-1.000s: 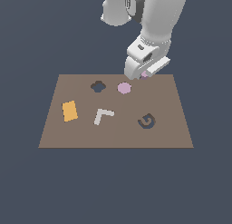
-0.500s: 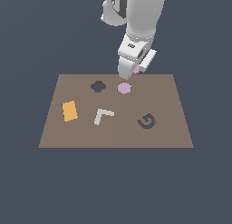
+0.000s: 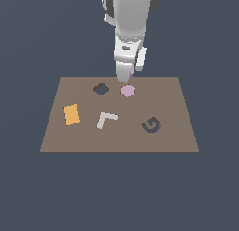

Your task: Insert a designated object into the corresponding slot on a board.

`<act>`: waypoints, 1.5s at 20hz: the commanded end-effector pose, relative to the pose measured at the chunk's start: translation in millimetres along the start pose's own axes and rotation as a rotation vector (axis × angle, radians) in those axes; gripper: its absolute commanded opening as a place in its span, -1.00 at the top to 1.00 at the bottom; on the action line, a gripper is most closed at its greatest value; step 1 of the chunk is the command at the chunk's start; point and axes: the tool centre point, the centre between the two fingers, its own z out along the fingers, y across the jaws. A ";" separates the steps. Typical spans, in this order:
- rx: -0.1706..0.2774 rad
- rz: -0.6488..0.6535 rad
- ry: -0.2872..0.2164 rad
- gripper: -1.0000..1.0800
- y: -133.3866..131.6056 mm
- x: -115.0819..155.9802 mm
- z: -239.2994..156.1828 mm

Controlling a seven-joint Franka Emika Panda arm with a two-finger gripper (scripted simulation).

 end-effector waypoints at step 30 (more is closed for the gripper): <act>-0.002 -0.871 -0.001 1.00 85.7 -81.8 -4.4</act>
